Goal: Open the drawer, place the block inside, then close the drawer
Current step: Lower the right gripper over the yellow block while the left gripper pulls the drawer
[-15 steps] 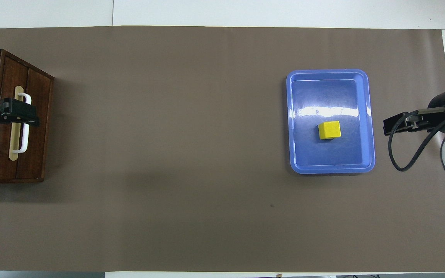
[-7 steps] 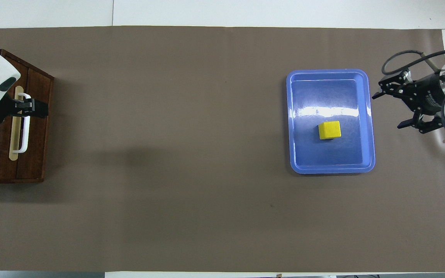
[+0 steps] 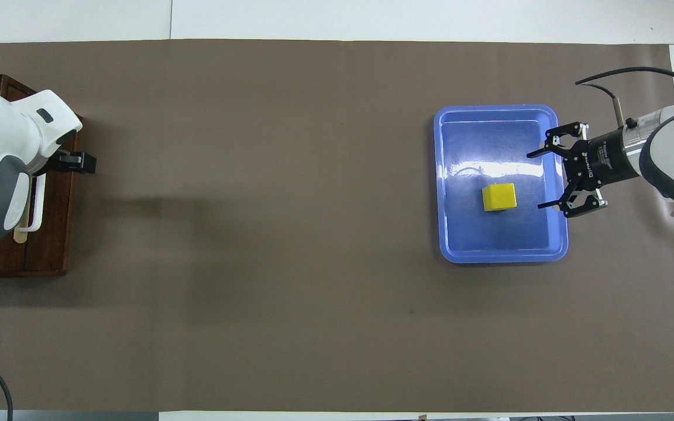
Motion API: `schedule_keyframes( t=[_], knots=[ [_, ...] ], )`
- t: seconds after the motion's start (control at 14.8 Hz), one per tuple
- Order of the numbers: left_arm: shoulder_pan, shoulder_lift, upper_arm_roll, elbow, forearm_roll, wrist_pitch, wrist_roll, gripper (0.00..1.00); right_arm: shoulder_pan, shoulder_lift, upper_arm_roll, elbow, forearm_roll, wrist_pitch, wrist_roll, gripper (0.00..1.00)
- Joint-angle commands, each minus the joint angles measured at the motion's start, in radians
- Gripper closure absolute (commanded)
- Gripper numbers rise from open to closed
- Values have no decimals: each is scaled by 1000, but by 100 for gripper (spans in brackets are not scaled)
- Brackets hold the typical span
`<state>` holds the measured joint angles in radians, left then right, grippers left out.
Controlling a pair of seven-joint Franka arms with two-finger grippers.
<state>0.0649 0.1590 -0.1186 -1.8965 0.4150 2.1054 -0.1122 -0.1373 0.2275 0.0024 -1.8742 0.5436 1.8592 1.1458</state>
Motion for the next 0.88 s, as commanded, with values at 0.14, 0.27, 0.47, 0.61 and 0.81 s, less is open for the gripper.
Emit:
schedule_keyframes(
  t=[0.14,0.27,0.47,0.61,0.81],
  knots=[
    [27,-22,2,-82,24,94,22,0,-62,33,10,-112,125,44,-161,0],
    [29,-18,2,-88,24,113,22,0,-62,46,10,-112,130,61,-178,0],
    [35,5,0,-92,24,125,19,0,-56,50,11,-111,131,100,-219,0],
    [23,22,0,-90,24,137,13,0,-54,58,11,-102,154,130,-245,0],
    [-16,30,-1,-87,22,137,5,0,-44,76,11,-100,190,182,-282,0]
  ],
)
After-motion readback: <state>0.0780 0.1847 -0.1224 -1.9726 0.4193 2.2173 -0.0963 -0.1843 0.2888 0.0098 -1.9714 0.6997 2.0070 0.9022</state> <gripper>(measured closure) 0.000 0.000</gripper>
